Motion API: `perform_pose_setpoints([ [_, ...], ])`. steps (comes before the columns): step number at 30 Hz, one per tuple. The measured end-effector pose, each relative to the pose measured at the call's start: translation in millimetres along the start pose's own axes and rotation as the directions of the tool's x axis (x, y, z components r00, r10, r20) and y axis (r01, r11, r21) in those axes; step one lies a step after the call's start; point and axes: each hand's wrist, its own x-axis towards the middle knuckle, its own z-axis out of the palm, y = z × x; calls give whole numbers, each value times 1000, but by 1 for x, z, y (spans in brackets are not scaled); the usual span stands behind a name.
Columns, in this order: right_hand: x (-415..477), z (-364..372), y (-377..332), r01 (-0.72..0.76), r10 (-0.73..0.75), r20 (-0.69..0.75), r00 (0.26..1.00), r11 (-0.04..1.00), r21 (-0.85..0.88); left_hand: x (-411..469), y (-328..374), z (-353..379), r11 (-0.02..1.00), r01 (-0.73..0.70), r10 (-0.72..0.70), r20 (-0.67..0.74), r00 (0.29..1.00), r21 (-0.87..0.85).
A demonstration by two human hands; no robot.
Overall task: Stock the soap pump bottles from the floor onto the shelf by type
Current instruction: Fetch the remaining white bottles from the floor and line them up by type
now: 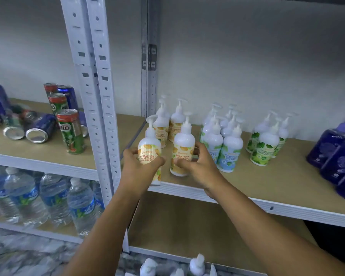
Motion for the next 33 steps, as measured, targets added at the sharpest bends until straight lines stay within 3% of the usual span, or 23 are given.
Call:
perform_pose_setpoints([
  [11,21,23,25,37,-39,-52,998,998,-44,21,-25,-3,998,-11,12,-6,1000,61],
  [18,31,30,36,42,-75,-140,987,974,-224,21,-29,-3,995,-15,16,-10,1000,96],
  [33,99,40,43,-21,-74,-235,969,925,-378,25,-27,1,997,-21,24,-48,999,74],
])
